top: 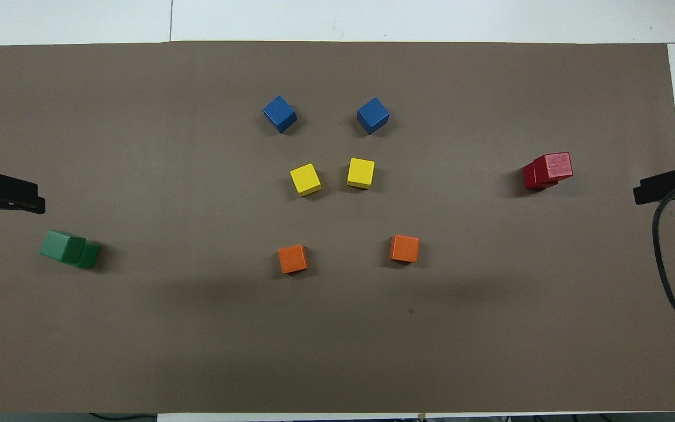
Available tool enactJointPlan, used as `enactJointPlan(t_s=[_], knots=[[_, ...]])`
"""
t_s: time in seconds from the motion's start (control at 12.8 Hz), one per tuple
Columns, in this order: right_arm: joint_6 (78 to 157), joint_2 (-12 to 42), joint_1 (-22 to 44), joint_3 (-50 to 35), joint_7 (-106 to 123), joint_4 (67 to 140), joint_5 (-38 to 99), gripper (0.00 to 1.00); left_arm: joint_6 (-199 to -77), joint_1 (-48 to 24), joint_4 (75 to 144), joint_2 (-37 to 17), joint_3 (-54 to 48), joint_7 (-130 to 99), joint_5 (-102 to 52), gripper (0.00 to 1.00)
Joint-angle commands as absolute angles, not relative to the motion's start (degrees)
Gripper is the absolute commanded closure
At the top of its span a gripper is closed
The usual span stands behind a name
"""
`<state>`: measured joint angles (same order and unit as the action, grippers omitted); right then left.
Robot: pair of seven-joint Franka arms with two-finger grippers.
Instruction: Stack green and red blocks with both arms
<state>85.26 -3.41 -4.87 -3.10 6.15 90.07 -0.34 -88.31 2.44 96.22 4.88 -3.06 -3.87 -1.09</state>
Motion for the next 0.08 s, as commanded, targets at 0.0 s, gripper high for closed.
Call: enactJointPlan(t_s=[0.0], knots=[[84.2,-2.7,-5.4,-3.3,6.5,88.9,-1.3,0.00,-87.6,1.9,95.7,5.3,-2.7,-4.4,-0.7,0.00]])
